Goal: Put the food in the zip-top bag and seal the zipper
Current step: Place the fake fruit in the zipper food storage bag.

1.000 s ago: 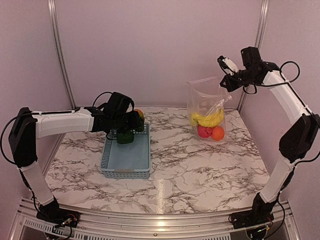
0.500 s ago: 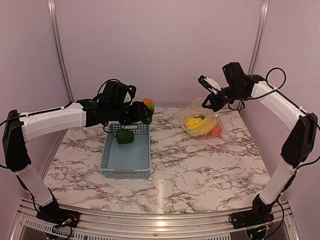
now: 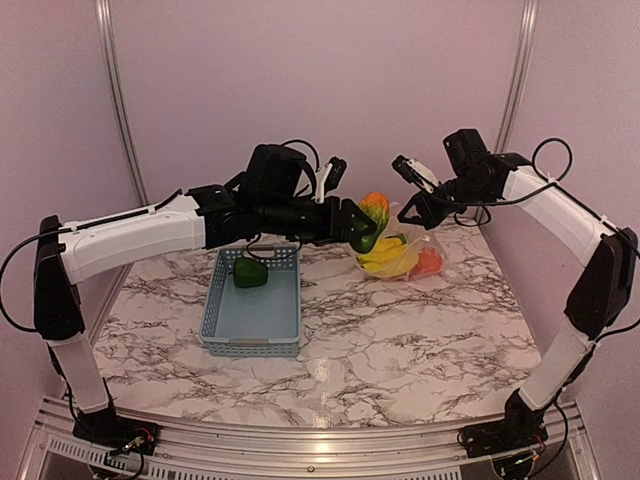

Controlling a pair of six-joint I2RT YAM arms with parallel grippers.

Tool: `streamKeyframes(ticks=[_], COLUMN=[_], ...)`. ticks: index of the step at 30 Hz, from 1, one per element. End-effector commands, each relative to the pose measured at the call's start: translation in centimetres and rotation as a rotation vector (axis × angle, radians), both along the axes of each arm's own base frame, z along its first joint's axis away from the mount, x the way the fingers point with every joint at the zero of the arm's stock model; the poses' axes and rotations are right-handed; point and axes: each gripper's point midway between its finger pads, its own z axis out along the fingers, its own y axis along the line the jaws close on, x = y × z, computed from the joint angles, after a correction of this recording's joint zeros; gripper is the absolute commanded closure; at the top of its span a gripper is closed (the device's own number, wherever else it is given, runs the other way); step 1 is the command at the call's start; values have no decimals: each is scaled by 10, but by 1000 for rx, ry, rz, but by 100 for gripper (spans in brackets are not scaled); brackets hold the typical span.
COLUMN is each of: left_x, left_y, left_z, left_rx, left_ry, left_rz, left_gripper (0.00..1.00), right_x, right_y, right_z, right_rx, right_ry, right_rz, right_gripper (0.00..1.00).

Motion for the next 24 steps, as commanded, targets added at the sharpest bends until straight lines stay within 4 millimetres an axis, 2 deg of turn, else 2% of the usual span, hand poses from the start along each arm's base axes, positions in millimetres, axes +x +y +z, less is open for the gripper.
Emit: streamKeyframes(ticks=[1,9,15,19,24], left_x=[-15,-9,12,31,57], left_y=[-20,-34,-41,-36,-26], left_z=[-26,-56,-68,-77,-73], left_rx=[16,30,3,-51,-140], left_ry=[108,217,312,400,420], left_rz=[-94,-76,26,123,211], left_gripper=[64,65,66,68,68], right_x=[-14,-24,-37,-42,-51], right_y=[9,13,19,19,21], right_z=[26,33,29,30,29], right_rx=[78,112,121,125,142], right_ry=[-18,-15,2,1,7], right_rz=[39,68,113,127,157], right_gripper=[100,100,100,100,100])
